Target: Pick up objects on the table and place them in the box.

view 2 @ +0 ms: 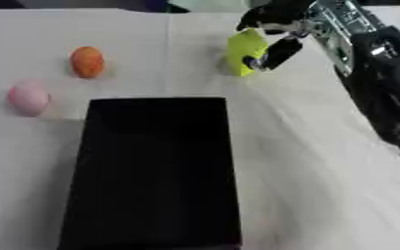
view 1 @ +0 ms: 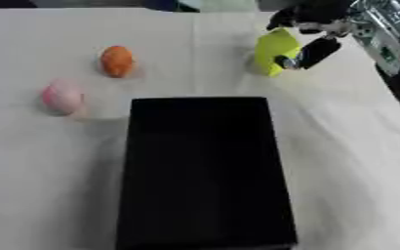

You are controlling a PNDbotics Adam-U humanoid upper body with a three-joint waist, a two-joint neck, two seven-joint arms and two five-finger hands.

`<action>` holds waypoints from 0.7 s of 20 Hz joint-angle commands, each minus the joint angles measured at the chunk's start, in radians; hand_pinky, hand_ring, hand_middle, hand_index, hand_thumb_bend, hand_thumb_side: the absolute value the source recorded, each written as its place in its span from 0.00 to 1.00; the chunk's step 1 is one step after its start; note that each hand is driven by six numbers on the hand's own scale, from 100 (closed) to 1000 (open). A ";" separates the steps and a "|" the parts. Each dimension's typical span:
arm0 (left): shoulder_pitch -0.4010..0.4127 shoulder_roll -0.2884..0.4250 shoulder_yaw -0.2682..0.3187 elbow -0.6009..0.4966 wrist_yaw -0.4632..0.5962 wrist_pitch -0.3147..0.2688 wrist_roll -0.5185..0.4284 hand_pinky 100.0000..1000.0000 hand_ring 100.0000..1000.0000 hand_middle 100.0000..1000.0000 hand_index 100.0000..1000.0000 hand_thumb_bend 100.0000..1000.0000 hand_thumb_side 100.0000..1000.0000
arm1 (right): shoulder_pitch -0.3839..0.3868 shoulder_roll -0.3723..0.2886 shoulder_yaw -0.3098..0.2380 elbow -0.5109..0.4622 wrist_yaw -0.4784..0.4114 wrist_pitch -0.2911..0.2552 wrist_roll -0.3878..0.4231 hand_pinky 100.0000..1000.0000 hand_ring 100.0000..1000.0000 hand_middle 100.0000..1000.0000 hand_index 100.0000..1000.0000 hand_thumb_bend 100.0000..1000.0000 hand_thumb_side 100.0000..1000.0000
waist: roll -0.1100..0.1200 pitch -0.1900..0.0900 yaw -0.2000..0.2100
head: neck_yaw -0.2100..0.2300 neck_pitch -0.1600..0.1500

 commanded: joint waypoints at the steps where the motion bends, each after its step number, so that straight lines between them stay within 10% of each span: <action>1: -0.012 0.009 0.006 -0.019 -0.007 -0.002 -0.007 0.67 0.75 0.75 0.81 0.00 0.92 | -0.024 -0.023 -0.014 0.006 0.019 -0.002 0.000 0.95 0.94 0.96 1.00 0.13 0.71 | 0.001 -0.016 0.004 | -0.004 -0.016; 9: -0.013 0.009 0.006 -0.019 -0.010 0.001 -0.012 0.67 0.74 0.75 0.81 0.00 0.92 | -0.026 -0.025 -0.018 0.027 0.000 -0.025 0.048 0.93 0.92 0.92 1.00 0.11 0.71 | -0.004 -0.008 0.008 | -0.008 -0.018; 14: -0.014 0.009 0.006 -0.019 -0.009 0.001 -0.012 0.67 0.74 0.75 0.81 0.00 0.92 | -0.020 -0.032 -0.018 0.007 -0.035 -0.029 0.046 0.89 0.85 0.70 0.94 0.05 0.67 | -0.005 -0.008 0.009 | -0.010 -0.017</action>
